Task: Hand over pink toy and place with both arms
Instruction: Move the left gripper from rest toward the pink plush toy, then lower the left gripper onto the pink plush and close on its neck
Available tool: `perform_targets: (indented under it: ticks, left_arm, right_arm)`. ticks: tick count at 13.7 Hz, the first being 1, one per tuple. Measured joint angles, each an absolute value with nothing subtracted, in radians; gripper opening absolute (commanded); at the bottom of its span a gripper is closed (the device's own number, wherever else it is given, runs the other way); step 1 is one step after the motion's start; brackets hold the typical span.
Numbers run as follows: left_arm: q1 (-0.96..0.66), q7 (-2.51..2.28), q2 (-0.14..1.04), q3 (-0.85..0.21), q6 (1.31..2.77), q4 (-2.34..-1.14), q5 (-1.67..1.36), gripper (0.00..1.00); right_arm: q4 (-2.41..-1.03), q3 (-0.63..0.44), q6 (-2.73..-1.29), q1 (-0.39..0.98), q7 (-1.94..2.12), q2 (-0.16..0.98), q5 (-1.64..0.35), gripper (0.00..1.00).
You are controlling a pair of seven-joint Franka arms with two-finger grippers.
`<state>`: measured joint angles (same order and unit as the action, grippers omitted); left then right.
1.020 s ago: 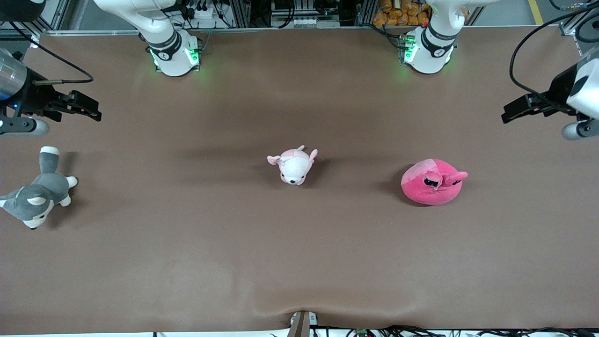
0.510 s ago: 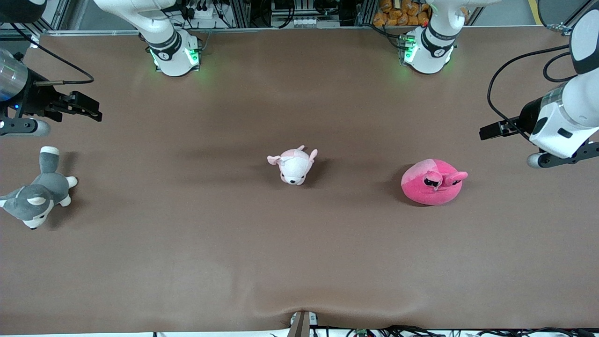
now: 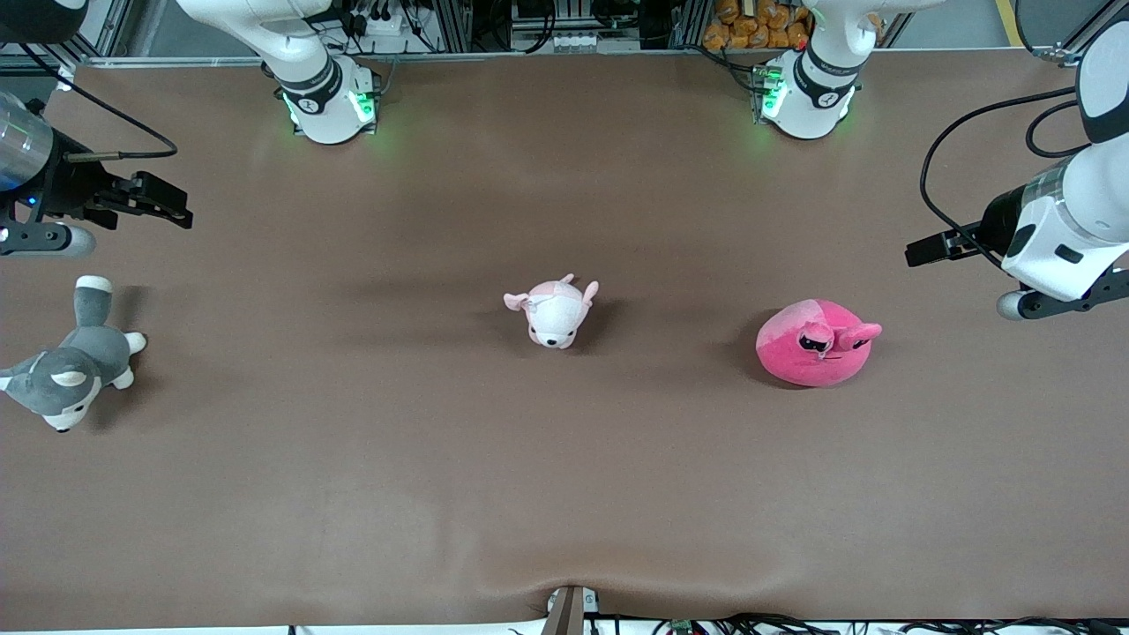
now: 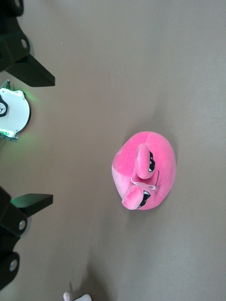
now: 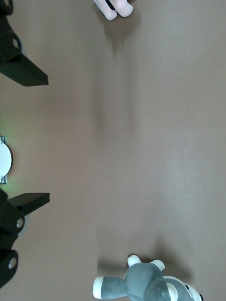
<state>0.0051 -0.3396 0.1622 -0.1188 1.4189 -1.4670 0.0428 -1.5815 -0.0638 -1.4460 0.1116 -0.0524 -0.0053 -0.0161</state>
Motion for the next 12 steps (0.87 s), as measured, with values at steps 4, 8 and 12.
perform_targets:
  ticks: [4,8,12]
  left_arm:
    - [0.015,-0.340,0.162,-0.113,1.419,-1.460,0.097,1.00]
    - [0.032,-0.371,0.162,-0.095,1.419,-1.454,0.100,1.00]
    - [0.058,-0.407,0.163,-0.088,1.427,-1.454,0.101,1.00]
  right_arm:
    - [-1.582,-0.064,-1.446,0.112,-0.052,-0.005,-0.016,1.00]
    - [-1.582,-0.064,-1.446,0.112,-0.052,-0.005,-0.016,1.00]
    - [-1.582,-0.064,-1.444,0.112,-0.052,-0.005,-0.016,1.00]
